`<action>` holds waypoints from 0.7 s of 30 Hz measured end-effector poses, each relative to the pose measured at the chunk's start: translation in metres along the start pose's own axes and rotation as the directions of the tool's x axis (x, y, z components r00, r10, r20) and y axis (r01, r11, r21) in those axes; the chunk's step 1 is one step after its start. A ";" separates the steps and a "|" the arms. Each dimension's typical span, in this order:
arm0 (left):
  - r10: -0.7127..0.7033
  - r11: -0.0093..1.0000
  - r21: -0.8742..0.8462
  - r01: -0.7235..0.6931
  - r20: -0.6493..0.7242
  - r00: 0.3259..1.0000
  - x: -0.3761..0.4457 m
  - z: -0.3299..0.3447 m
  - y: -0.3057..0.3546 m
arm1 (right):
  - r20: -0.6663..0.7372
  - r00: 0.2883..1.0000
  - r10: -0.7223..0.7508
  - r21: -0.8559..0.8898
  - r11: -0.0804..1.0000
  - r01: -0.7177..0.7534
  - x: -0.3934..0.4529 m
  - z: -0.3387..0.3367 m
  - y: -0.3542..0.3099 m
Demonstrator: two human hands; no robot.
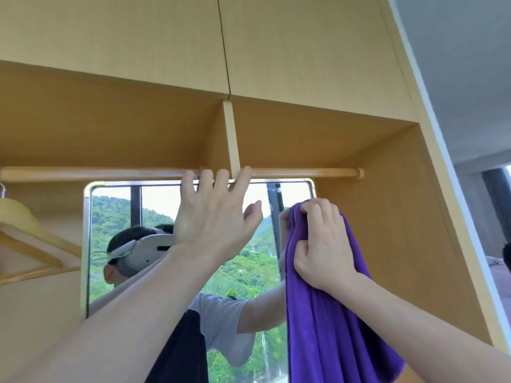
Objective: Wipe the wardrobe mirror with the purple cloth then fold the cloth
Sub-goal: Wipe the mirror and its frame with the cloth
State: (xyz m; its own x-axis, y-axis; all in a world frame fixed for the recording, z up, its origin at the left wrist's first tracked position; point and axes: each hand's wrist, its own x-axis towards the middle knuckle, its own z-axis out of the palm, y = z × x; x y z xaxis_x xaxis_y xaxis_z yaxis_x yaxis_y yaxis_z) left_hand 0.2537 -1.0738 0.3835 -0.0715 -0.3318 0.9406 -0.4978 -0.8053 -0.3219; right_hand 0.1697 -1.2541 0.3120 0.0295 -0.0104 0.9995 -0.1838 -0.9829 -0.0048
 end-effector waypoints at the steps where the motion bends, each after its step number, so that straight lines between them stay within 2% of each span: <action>1: 0.008 1.000 0.006 -0.008 0.015 1.000 0.000 0.000 0.000 | 0.032 0.999 -0.029 -0.010 1.000 0.030 -0.008 -0.003 0.003; 5: 0.019 1.000 0.014 -0.020 0.029 0.999 0.000 -0.001 0.001 | 0.190 0.975 -0.114 -0.087 0.987 0.132 -0.014 -0.018 0.011; 9: 0.004 1.000 0.000 -0.004 0.019 1.000 0.000 0.000 0.002 | 0.260 0.954 -0.147 -0.116 0.976 0.182 0.026 -0.028 0.006; 14: -0.019 0.999 -0.038 0.020 0.022 1.000 -0.001 0.000 0.003 | 0.200 0.953 -0.229 -0.145 0.955 0.259 0.082 -0.023 -0.009; 17: -0.019 0.998 -0.054 0.021 0.034 0.999 0.000 -0.001 0.003 | 0.259 0.947 -0.190 -0.185 0.952 0.242 0.097 -0.012 -0.024; 21: -0.023 0.998 -0.053 0.024 0.018 1.000 -0.001 -0.001 0.002 | 0.185 0.971 -0.150 -0.163 0.970 0.181 0.096 -0.004 -0.024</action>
State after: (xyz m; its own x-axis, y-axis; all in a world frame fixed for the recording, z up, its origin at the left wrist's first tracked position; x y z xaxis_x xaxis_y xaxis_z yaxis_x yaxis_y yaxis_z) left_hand 0.2522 -1.0752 0.3822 -0.0446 -0.3223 0.9456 -0.5447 -0.7856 -0.2935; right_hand 0.1727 -1.2303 0.4081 0.2378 0.1035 0.9658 -0.3335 -0.9251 0.1813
